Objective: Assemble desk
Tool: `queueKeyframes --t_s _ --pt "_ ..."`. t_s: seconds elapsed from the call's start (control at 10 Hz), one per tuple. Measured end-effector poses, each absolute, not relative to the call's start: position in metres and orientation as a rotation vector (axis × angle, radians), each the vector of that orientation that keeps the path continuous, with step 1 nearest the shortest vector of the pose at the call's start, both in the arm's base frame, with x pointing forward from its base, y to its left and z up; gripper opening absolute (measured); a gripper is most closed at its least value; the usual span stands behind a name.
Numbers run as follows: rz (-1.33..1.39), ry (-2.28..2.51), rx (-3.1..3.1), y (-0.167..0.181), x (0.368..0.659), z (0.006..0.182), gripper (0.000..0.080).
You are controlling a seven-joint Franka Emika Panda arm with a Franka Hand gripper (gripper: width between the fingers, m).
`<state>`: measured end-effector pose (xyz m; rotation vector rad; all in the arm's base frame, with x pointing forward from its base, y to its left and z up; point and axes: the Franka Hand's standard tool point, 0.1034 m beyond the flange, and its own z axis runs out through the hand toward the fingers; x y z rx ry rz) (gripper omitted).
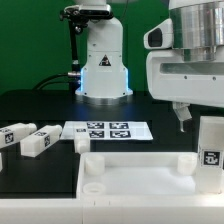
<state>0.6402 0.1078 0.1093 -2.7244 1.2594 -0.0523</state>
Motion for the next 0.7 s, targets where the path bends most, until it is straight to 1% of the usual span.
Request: queueKeyframes --t_s 0.1,0.2,0.3,0.5,0.6,0.7 --pt "-0.097 0.952 -2.884 0.1094 0.6427 0.1121 0.0649" --pt "-0.119 0.638 -2.991 0.1108 0.6422 0.1114 0.0649" --pt "-0.121 0.444 -3.031 0.1106 0.6406 0.1095 0.0649" --pt "-0.120 0.484 -3.024 0.1099 0.6409 0.1098 0.0649" --pt "-0.120 0.484 -3.024 0.1098 0.6409 0.1098 0.0517" --pt "-0.118 0.526 -3.014 0.1101 0.6409 0.1098 0.0517"
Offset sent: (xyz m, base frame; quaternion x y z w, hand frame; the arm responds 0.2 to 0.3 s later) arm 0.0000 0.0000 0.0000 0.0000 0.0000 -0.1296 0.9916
